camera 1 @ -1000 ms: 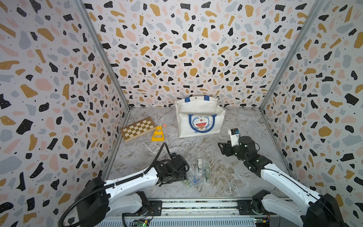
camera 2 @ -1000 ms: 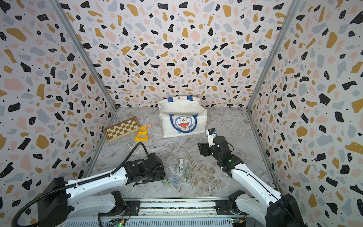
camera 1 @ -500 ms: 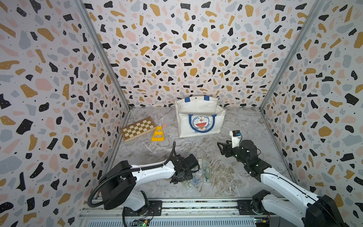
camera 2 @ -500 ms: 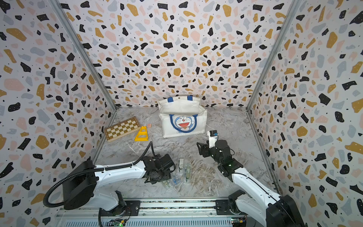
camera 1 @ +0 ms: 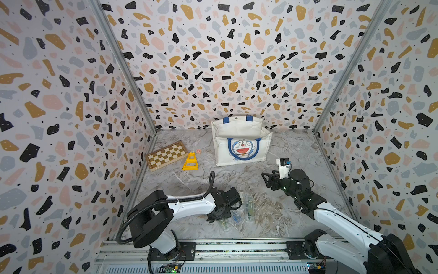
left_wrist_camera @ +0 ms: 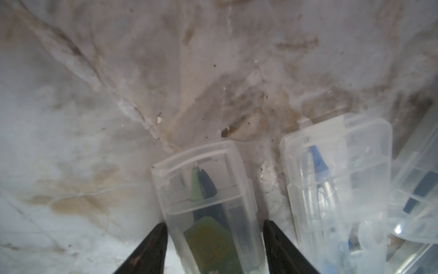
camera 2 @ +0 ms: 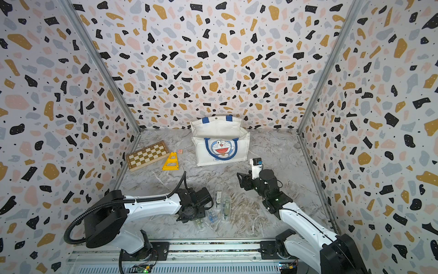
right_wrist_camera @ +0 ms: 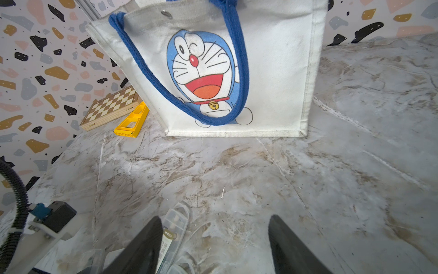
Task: Put the compass set into the canvas bag
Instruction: Pick up the compass set at the center of the board.
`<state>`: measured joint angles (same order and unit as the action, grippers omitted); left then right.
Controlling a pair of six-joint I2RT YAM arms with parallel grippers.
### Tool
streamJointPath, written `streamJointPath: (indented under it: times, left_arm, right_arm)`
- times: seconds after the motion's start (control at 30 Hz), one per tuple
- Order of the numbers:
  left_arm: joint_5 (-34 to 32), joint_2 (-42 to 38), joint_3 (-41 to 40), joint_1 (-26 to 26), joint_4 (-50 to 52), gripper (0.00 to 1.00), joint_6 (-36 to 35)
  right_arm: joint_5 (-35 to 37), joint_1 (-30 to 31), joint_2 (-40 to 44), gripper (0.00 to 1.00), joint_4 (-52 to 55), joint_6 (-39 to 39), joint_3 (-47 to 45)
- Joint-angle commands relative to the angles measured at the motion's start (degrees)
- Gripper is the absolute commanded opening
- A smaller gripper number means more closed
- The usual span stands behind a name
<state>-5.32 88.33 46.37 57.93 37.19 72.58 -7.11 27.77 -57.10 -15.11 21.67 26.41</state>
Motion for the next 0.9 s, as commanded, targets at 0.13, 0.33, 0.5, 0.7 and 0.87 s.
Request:
streamJointPath:
  times: [0.13,0.33,0.5,0.7,0.87]
  left_arm:
    - [-2.44,1.23,2.31,0.32,-0.53,0.41,-4.06]
    - [-9.04,-6.22,0.5,0.62,-7.02,0.24,-18.4]
    - [-8.21,-12.88,-2.58,0.58,-15.57,0.13,-35.01]
    - [-0.69,-17.38,-5.15,0.52,-22.75,0.11,-52.39]
    - [-0.82,-19.83,-6.49,0.54,-24.38,0.11,-57.14]
  right_arm:
    - [-2.2,0.14,-0.71,0.73,-0.15,1.2,1.44]
    - [-11.42,0.13,-1.15,0.74,2.66,4.78,3.08]
    - [-22.28,0.34,-3.74,0.74,6.4,6.32,5.96]
    - [-32.25,5.72,-11.4,0.75,10.03,5.72,12.97]
    - [-34.82,9.6,-17.46,0.74,8.29,7.39,15.26]
